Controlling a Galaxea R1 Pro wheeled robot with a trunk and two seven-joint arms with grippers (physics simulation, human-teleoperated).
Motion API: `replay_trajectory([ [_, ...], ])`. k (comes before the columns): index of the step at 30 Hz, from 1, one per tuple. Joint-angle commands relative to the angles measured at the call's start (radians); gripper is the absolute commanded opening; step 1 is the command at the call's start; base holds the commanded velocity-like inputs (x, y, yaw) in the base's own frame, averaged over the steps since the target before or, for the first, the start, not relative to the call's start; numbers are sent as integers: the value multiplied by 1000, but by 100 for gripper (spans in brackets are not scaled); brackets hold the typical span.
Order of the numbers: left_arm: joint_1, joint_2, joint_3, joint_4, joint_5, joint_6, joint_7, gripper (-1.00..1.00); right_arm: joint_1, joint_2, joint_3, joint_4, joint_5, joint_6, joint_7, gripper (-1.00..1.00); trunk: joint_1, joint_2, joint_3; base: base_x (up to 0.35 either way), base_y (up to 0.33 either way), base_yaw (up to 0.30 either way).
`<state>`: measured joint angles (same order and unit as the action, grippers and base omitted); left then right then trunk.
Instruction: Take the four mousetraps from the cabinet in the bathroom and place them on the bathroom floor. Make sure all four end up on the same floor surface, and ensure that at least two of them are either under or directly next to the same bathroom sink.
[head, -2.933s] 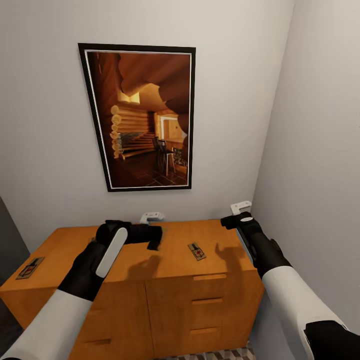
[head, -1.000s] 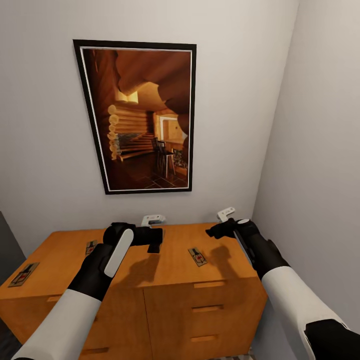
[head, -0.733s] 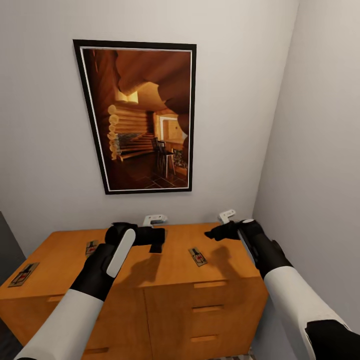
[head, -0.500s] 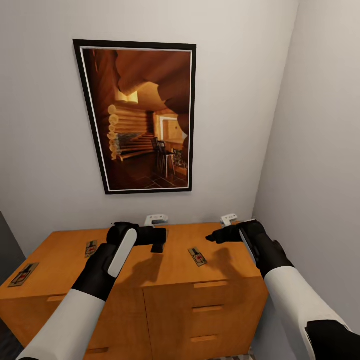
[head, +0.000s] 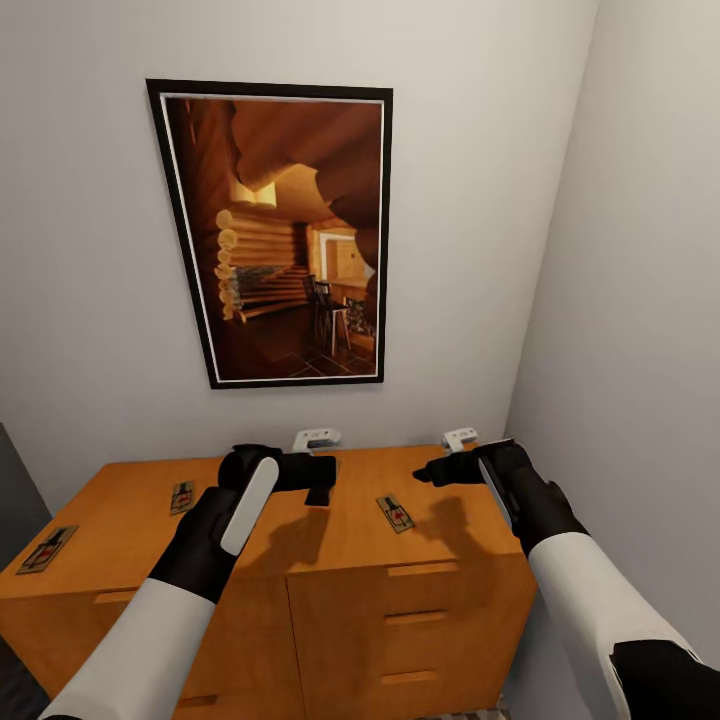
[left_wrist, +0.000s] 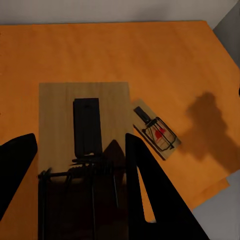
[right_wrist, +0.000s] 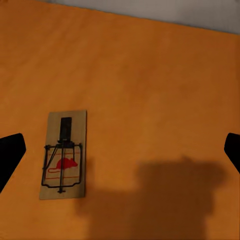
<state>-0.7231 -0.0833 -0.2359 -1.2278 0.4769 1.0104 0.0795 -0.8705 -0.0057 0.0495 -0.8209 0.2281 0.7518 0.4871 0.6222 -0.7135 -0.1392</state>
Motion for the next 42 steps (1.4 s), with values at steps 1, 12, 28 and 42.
replay_trajectory([
  [1, -1, -1, 0, -1, 9, 4, 12, -100, -1, -1, 2, -1, 0, 1, 8, 100, 0, -1, -2, 0, 0, 0],
  [12, -1, -4, 0, -1, 9, 4, 17, -100, -1, 11, 11, 0, -24, -1, 8, 100, 0, -1, -2, 50, 3, 0],
  [28, -1, -10, 0, -1, 9, 4, 17, -100, -1, 12, 10, 78, -22, -84, -12, 100, 0, -1, -2, 77, 19, 0],
  [42, -1, -12, 0, -1, 9, 4, 20, -100, -147, 68, 13, 350, -8, -111, -171, 100, 0, -1, -2, 0, 0, 0],
])
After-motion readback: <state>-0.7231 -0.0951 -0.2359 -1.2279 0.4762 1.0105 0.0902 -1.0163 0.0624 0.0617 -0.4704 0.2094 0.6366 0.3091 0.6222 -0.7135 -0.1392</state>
